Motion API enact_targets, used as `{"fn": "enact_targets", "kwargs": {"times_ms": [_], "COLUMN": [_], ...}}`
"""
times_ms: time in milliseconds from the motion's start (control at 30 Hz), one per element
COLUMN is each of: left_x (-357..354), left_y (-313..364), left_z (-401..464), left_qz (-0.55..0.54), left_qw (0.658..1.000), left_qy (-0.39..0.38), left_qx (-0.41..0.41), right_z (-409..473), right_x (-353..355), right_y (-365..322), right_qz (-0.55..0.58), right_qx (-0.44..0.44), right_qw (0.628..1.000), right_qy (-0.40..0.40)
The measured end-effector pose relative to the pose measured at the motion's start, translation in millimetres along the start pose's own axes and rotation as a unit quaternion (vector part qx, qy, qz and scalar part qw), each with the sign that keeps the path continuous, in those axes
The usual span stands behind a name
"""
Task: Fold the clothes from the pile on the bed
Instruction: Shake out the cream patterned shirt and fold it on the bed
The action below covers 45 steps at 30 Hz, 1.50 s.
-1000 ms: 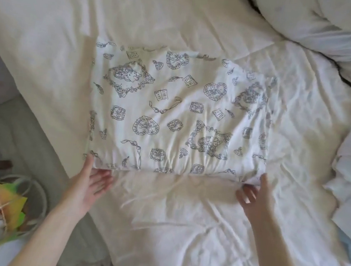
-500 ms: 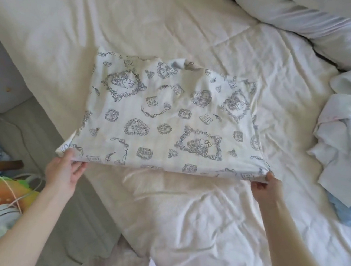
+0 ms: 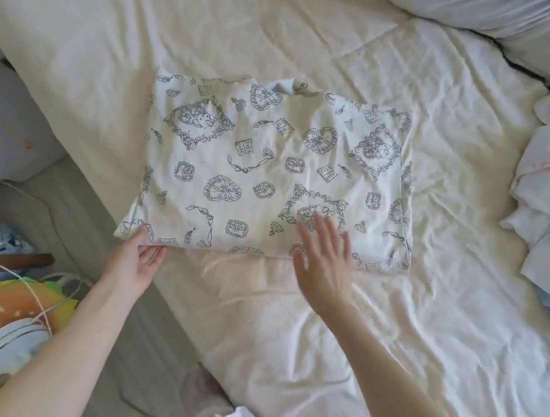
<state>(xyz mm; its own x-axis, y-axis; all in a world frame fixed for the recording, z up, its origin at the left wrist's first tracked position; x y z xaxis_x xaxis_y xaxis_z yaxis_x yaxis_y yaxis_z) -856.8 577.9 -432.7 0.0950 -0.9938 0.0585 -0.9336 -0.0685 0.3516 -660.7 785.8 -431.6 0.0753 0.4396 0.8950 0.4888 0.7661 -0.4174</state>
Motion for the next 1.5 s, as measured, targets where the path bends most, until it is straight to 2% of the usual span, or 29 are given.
{"fn": "enact_targets", "kwargs": {"times_ms": [67,133,200,233,267,300,367,433,467,500,533,567,600,633,700,767,800,867,933,1033,1067,1133,1267,1367,1433,1500], "left_x": [-5,-18,-40,-55,-72,-92,-136,-178,-194,-205,-211,-210,-204,-195,-171,-146,-137,-129,-130,-137,-139,-143,-146,-147,-145,-143], "left_y": [2,4,3,2,-1,-7,-30,-66,-87,-108,-129,-144,-151,-152,-142,-125,-118,-112,-117,-129,-133,-140,-146,-144,-142,-142], "left_z": [-15,-39,-68,-85,-101,-114,-135,-149,-151,-151,-144,-135,-128,-123,-108,-87,-77,-63,-58,-60,-62,-64,-62,-58,-56,-53], "left_qz": [-0.005,0.018,0.058,0.089,0.135,0.192,0.310,0.417,0.478,0.541,0.604,0.652,0.675,0.679,0.669,0.677,0.683,0.686,0.692,0.697,0.701,0.712,0.737,0.754,0.752,0.761], "left_qw": [0.998,0.990,0.965,0.942,0.908,0.867,0.774,0.683,0.632,0.574,0.509,0.455,0.425,0.412,0.426,0.467,0.484,0.514,0.513,0.487,0.474,0.453,0.436,0.410,0.403,0.391], "left_qy": [0.009,0.005,-0.004,-0.014,-0.031,-0.047,-0.086,-0.164,-0.212,-0.247,-0.269,-0.270,-0.256,-0.227,-0.150,-0.062,-0.038,-0.035,-0.042,-0.054,-0.058,-0.071,-0.091,-0.091,-0.098,-0.102], "left_qx": [-0.056,-0.142,-0.254,-0.324,-0.395,-0.457,-0.545,-0.577,-0.572,-0.564,-0.552,-0.543,-0.546,-0.563,-0.591,-0.566,-0.547,-0.514,-0.506,-0.523,-0.530,-0.532,-0.509,-0.505,-0.512,-0.507], "right_z": [2,5,11,14,16,15,9,-1,-7,-13,-17,-21,-22,-22,-15,-1,7,22,31,21,13,-7,-27,-22,-7,14], "right_x": [-16,-22,-13,-5,5,16,38,58,67,73,75,74,72,68,62,58,56,57,69,101,109,108,63,46,48,55], "right_y": [-6,-2,-1,0,3,7,26,56,73,88,99,107,111,114,118,119,118,115,111,108,110,121,155,163,165,167], "right_qz": [-0.001,0.018,0.134,0.237,0.356,0.475,0.645,0.746,0.768,0.770,0.758,0.737,0.715,0.692,0.648,0.602,0.574,0.516,0.475,0.447,0.427,0.390,0.400,0.421,0.421,0.374], "right_qx": [0.017,0.003,-0.042,-0.091,-0.154,-0.218,-0.305,-0.341,-0.352,-0.363,-0.375,-0.386,-0.393,-0.399,-0.411,-0.432,-0.441,-0.431,-0.377,-0.243,-0.210,-0.218,-0.382,-0.404,-0.379,-0.355], "right_qw": [0.995,0.989,0.978,0.957,0.916,0.851,0.699,0.550,0.497,0.478,0.490,0.521,0.557,0.589,0.635,0.669,0.689,0.740,0.794,0.844,0.857,0.868,0.822,0.806,0.821,0.856], "right_qy": [-0.100,-0.149,-0.152,-0.137,-0.101,-0.056,0.044,0.157,0.197,0.217,0.212,0.189,0.155,0.122,0.087,0.058,0.035,0.010,0.043,0.167,0.198,0.217,0.137,0.099,0.070,0.021]}}
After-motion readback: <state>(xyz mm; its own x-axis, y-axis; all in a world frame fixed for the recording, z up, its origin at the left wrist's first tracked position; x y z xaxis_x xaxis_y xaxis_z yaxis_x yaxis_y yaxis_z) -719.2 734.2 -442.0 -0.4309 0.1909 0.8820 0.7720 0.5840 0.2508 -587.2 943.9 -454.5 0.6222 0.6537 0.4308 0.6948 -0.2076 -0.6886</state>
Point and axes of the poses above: each hand's wrist, its own z-axis towards the middle knuckle, its own x-axis out of the back of the hand, y = z × x, the point moved 2 cm from there along z, towards the middle knuckle, and after that the axes turned 9 degrees about x, right-handed, at the moved point
